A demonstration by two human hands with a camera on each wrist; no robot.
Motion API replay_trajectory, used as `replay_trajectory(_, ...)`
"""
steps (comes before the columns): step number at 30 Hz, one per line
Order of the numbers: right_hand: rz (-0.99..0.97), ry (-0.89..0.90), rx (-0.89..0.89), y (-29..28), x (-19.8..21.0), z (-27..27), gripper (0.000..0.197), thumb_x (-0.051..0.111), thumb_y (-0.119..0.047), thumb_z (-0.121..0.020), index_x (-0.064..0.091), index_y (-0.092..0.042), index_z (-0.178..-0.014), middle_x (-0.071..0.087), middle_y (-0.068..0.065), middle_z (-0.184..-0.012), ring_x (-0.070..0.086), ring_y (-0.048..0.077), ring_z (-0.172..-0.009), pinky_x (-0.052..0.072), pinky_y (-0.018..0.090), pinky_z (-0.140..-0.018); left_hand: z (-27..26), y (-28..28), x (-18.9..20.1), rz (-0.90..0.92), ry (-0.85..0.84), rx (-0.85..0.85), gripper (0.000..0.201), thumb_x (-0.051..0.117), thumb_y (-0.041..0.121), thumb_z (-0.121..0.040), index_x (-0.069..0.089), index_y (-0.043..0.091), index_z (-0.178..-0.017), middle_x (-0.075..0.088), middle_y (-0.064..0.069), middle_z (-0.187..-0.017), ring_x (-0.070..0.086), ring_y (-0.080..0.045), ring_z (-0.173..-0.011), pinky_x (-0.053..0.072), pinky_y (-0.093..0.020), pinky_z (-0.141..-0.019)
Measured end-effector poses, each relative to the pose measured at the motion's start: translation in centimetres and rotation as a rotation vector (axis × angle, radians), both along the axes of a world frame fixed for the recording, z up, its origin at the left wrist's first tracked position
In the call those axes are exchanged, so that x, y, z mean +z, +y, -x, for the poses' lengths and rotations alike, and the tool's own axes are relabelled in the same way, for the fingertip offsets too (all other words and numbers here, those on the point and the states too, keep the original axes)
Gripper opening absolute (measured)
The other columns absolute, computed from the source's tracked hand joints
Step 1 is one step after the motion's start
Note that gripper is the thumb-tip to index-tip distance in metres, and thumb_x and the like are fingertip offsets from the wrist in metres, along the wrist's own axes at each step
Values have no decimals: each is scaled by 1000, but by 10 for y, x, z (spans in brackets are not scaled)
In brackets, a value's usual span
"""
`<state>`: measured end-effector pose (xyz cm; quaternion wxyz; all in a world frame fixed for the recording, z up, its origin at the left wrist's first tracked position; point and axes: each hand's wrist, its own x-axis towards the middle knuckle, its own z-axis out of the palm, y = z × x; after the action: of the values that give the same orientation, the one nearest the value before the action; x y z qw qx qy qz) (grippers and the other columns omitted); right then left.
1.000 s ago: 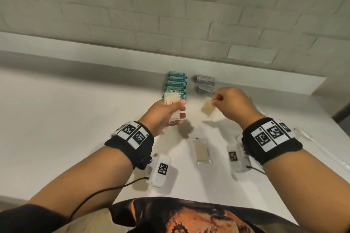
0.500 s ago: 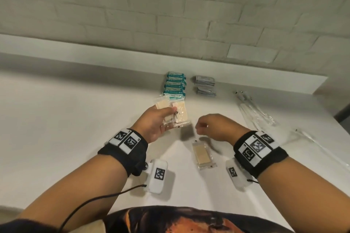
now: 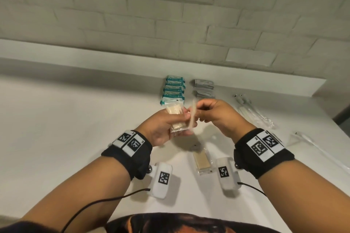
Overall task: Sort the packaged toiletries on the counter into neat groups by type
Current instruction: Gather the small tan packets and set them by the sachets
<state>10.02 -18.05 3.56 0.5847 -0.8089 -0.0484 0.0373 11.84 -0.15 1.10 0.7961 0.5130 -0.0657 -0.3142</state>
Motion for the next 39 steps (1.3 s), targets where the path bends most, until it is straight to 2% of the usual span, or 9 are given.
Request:
replay_trajectory(6, -300, 90, -153, -2, 8, 4, 26, 55, -30, -94, 64, -9, -82, 64, 6, -69, 59, 18, -51, 45, 28, -52, -4, -5, -7, -106, -140, 208, 35, 64, -1, -86, 59, 4, -120, 69, -12, -104, 68, -19, -84, 57, -26, -66)
replay_trajectory(10, -28, 24, -168, -7, 10, 2, 9, 71, -6, -82, 66, -10, -76, 65, -1, -61, 58, 13, -50, 47, 25, -52, -5, -8, -10, -221, -196, 184, 43, 69, -4, -80, 55, -3, -121, 65, -20, -108, 66, -27, -90, 58, -29, -67)
replay_trajectory(15, 580, -37, -283, -20, 16, -6, 12, 63, -13, -88, 65, -17, -77, 61, -6, -71, 56, 13, -68, 42, 23, -59, -5, -7, -12, -149, -106, 208, 21, 66, 2, -86, 58, 7, -105, 62, -8, -91, 64, -21, -84, 59, -28, -70)
replay_trajectory(21, 952, 210, 232, -15, -10, 5, 9, 61, -22, -91, 68, -17, -96, 59, -11, -80, 53, 6, -74, 41, 20, -65, -9, 3, -11, 45, 69, 191, 31, 39, -1, -95, 50, 6, -123, 68, -16, -111, 65, -32, -101, 56, -40, -82)
replay_trajectory(24, 1024, 246, 244, -10, -33, 3, 8, 64, -24, -88, 68, -20, -93, 63, -7, -91, 57, 14, -88, 45, 25, -75, -7, 4, -13, 34, 24, 184, 31, 48, 5, -97, 51, 7, -128, 67, -17, -119, 66, -32, -104, 58, -37, -80)
replay_trajectory(26, 970, 225, 169, -12, -33, 1, 6, 64, -25, -88, 68, -21, -90, 64, -9, -90, 59, 12, -86, 45, 24, -71, -6, 4, -15, 11, 8, 207, 31, 54, 7, -95, 53, 6, -126, 68, -17, -116, 68, -31, -99, 59, -33, -77)
replay_trajectory(29, 609, 121, -28, -12, -18, -3, 13, 62, -29, -90, 68, -18, -90, 67, -6, -87, 60, 7, -73, 41, 20, -58, -7, 5, -17, -16, -14, 219, 31, 59, 8, -92, 56, 5, -123, 68, -17, -111, 69, -29, -94, 59, -30, -74)
replay_trajectory(32, 315, 49, -151, -3, -2, -4, 18, 63, -33, -90, 68, -16, -89, 70, 0, -83, 60, 11, -66, 43, 22, -58, -6, 2, -16, -42, -32, 205, 26, 60, 9, -91, 60, 5, -117, 70, -16, -107, 69, -28, -91, 59, -28, -68)
replay_trajectory(39, -12, 128, -154, 21, 5, 1, 37, 65, -41, -86, 59, -6, -96, 70, 8, -77, 66, 20, -60, 51, 30, -53, -4, -10, -10, -153, -288, 27, 22, 67, 7, -86, 62, 12, -107, 66, -2, -89, 64, -15, -86, 54, -29, -73)
